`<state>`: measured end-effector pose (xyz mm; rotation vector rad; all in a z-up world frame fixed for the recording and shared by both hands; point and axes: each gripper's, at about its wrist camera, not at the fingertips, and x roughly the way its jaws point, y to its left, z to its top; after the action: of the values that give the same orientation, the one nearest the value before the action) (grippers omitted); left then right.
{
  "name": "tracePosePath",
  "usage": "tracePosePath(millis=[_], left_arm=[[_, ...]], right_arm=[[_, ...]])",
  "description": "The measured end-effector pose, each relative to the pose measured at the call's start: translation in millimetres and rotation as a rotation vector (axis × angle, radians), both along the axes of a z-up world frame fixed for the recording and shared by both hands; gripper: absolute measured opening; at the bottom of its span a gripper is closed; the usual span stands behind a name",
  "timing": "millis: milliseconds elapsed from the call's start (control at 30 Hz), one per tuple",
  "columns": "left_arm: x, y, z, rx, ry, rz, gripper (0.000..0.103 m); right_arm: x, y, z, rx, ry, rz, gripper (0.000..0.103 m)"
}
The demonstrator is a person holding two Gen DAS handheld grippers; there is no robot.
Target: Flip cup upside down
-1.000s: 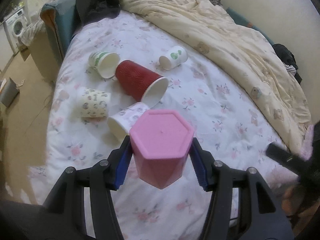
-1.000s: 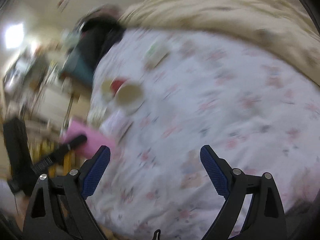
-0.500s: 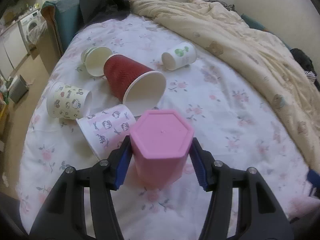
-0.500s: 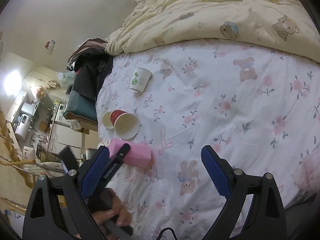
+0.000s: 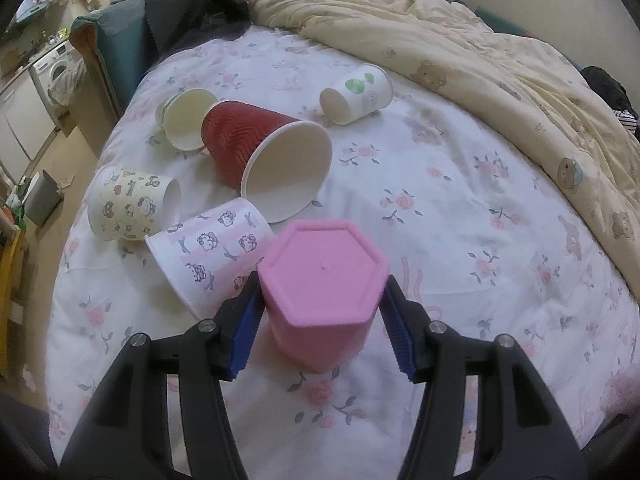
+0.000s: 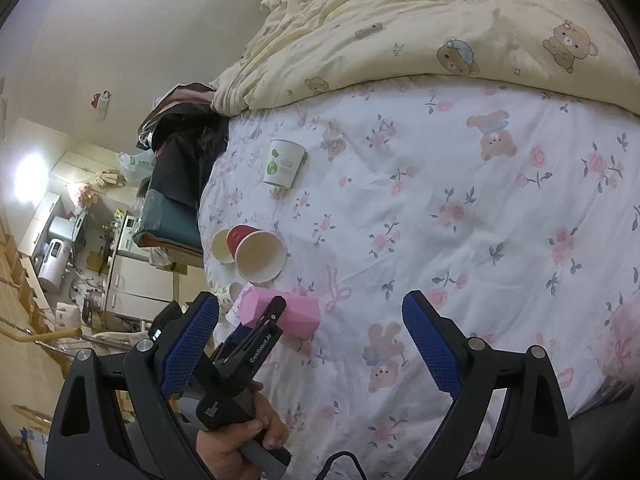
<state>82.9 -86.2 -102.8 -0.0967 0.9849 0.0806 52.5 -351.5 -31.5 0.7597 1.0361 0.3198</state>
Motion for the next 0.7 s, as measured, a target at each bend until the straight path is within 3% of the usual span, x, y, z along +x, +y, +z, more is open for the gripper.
tracePosePath(millis=[33,67,100,333,567,700], left_arm=[[0,-1,0,0.008,0.008,-0.002,0.066],[0,-1,2,0.015,0.01,0.003,0.081],[-2,0,5,0.015,0.002,0.005,0.087],[-25,11,40,-0.007,-0.042,-0.037,0.088],[-85,47,111,0.047,-0.202,-0.035,0.088],[-117,70,129,0.05,-0.214,-0.023,0.09]], right_arm=[[0,1,1,-0.01,-0.006,0.003,0.095],[-1,3,3,-0.024,-0.015,0.009,0.095],[-1,4,4,-0.033,-0.022,0.013,0.095],[-3,17,17,-0.118,-0.09,0.04,0.095],[-21,51,32,-0.253,-0.187,0.132,0.098],[-49,81,46,-0.335,-0.274,0.183,0.103]])
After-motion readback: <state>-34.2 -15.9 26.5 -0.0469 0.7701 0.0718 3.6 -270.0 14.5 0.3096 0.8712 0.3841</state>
